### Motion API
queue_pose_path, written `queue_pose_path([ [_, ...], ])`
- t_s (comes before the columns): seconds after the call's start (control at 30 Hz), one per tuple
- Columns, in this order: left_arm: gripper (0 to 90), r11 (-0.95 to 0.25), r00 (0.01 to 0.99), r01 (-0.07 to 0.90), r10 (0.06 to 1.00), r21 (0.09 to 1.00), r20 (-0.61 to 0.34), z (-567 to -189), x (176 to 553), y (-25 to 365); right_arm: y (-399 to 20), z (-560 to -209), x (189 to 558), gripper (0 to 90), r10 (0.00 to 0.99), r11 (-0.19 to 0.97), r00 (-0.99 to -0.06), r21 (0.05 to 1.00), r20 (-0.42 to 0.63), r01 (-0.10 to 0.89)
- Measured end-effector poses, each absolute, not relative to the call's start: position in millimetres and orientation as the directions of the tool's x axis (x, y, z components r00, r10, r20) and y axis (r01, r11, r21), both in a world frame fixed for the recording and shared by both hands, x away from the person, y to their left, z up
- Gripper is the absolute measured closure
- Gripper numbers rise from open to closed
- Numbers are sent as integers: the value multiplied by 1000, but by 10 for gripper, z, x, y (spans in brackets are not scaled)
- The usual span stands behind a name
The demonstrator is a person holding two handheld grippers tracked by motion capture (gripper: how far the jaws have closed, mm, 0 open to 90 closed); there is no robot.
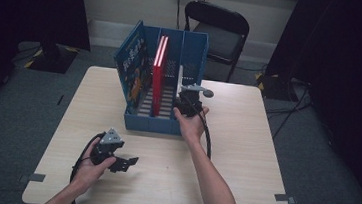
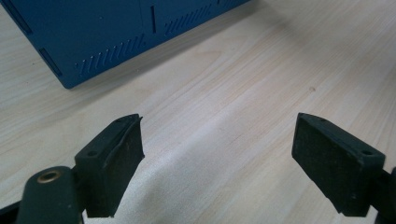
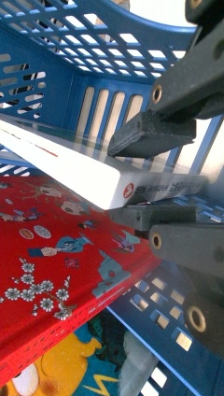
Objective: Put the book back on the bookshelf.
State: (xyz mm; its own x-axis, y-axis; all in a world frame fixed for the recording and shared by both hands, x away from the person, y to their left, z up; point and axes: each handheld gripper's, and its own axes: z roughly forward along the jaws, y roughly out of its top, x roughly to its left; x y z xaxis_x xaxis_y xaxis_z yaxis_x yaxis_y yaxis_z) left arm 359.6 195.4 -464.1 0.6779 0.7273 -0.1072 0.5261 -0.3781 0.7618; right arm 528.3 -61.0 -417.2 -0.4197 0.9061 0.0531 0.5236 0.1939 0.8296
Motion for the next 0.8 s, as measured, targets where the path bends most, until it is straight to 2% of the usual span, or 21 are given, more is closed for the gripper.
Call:
queue_pose_path([
  [0.1,162,-379,677,527,728,761,-106,-4635,3599,1956,-619,-4177,5280,650,903,203,-426,826,48,525],
  [0.17,162,-376,675,527,730,762,-107,-4628,3596,1966,-643,-4183,5264,589,895,218,-444,828,42,516],
  [0.37,162,-377,670,517,737,769,-90,-4629,3599,1988,-770,-4141,5184,531,879,228,-475,836,44,499],
  [0.4,162,-369,666,514,740,774,-90,-4630,3598,1993,-816,-4099,5144,485,866,229,-497,841,55,491],
  [0.47,162,-368,663,512,744,776,-83,-4622,3594,2016,-850,-4037,5087,453,854,235,-518,850,52,472],
  [0.8,162,-355,651,519,754,777,-90,-4597,3574,2064,-1078,-3912,4777,344,813,225,-577,871,80,437],
])
